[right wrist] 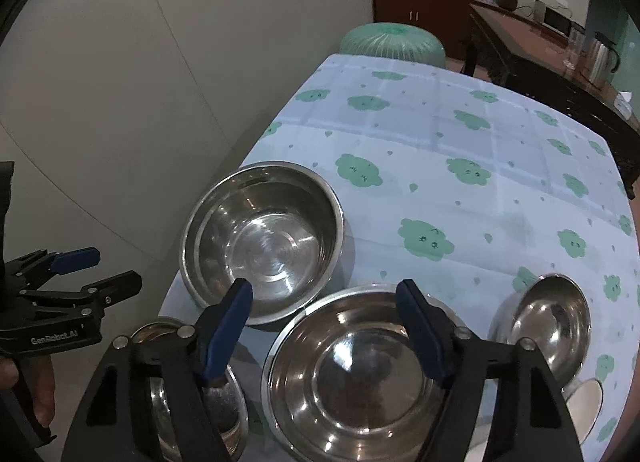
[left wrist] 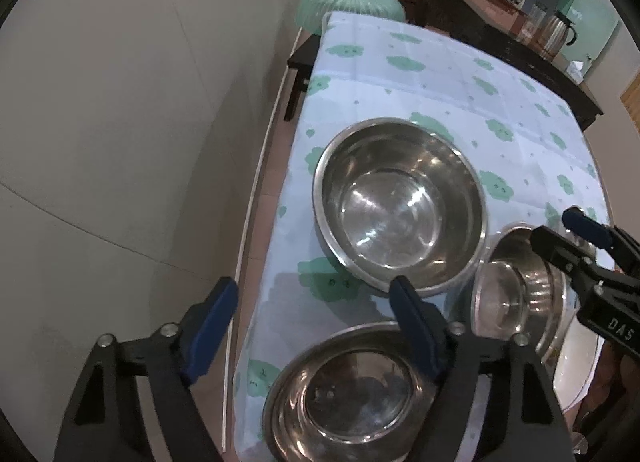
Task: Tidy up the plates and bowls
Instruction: 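Move both tools down toward the rim of a large steel bowl, then close the left gripper on the bowl rim while the right gripper closes on the opposite rim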
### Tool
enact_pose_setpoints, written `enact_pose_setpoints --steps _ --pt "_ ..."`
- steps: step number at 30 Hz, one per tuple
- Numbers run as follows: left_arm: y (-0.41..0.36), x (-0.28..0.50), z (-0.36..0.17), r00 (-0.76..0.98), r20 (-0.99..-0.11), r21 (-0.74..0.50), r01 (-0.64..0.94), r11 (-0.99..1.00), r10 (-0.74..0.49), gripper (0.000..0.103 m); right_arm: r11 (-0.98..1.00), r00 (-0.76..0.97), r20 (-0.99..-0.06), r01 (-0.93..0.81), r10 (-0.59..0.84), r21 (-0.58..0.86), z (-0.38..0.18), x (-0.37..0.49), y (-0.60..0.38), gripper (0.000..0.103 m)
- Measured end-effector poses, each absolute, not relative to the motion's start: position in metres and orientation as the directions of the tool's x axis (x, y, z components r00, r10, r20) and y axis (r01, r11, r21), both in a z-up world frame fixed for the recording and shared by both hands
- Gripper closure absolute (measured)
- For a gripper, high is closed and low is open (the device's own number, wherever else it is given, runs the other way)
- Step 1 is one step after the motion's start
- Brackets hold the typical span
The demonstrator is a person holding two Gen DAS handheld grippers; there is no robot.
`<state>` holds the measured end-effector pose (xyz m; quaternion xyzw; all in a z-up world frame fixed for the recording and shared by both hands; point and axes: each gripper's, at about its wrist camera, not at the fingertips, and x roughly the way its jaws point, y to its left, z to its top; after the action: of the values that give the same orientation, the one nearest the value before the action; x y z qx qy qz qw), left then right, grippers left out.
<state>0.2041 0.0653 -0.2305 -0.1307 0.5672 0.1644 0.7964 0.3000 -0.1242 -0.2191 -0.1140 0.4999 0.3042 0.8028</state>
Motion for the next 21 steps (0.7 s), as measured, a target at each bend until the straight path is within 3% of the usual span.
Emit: enact_pose_setpoints --steps 4,7,11,14,21 --pt "0.07 0.217 -0.243 0.28 -0.953 -0.012 -0.417 0.909 0.115 0.04 0.781 0.294 -0.888 -0.616 0.352 0.106 -0.231 0.314 -0.114 0.028" --pt "0.075 0.227 -0.253 0.259 -0.961 -0.024 -0.428 0.904 0.097 0.048 0.779 0.272 -0.904 -0.619 0.328 0.096 -0.243 0.324 -0.107 0.035" --pt "0.079 0.238 -0.265 0.237 -0.968 -0.026 -0.441 0.897 0.089 0.05 0.781 0.238 -0.919 -0.616 0.313 0.106 -0.26 0.34 -0.1 0.037" --pt "0.085 0.244 -0.274 0.214 -0.974 -0.031 -0.46 0.888 0.077 0.06 0.783 0.22 -0.928 -0.613 0.3 0.108 -0.27 0.35 -0.094 0.043" --pt "0.089 0.252 -0.282 0.198 -0.978 -0.036 -0.476 0.879 0.067 0.061 0.777 0.194 -0.938 -0.62 0.288 0.11 -0.285 0.365 -0.083 0.048"
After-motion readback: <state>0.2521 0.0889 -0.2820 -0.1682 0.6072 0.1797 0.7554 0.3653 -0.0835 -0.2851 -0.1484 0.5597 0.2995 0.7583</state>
